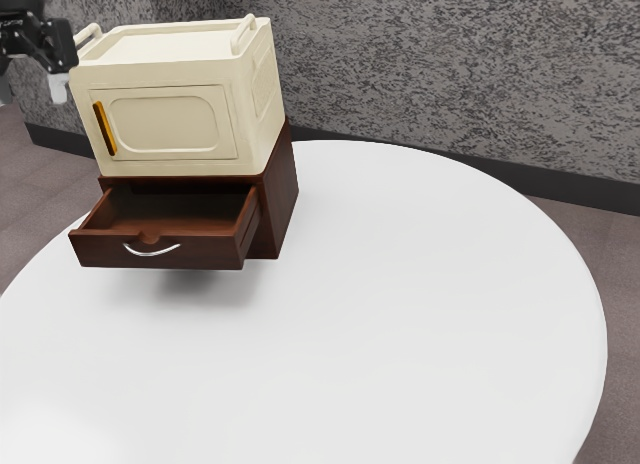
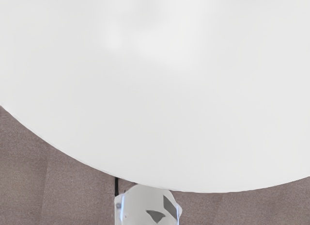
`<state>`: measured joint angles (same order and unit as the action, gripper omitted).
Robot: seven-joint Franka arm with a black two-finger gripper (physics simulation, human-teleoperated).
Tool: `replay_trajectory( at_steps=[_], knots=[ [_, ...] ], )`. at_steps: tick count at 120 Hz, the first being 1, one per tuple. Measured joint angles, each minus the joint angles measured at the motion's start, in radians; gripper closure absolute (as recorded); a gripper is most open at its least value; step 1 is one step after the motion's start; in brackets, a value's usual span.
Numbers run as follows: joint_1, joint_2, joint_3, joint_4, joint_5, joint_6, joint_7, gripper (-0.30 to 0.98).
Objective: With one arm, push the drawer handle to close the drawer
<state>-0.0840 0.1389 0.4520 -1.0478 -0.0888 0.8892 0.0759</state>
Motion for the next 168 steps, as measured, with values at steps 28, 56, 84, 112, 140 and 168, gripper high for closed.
replay_trajectory(
  at_steps=[28,56,84,112,140,168],
  knots=[
    [-0.053,-0.077,-0.001,0.068,0.050,0.407,0.058,0.02],
    [-0.143,-0.078,0.045,-0.002,0.011,0.610,0.088,0.02],
    [-0.106,-0.520,-0.011,-0.960,0.020,0.783,0.106,0.02],
    [0.186,-0.667,-0.166,-1.486,0.062,1.018,0.049,0.02],
    [0.192,-0.419,-0.228,-1.399,0.081,1.195,-0.073,0.02],
    [0.165,-0.299,-0.229,-1.311,0.081,1.324,-0.166,0.02]
  ],
)
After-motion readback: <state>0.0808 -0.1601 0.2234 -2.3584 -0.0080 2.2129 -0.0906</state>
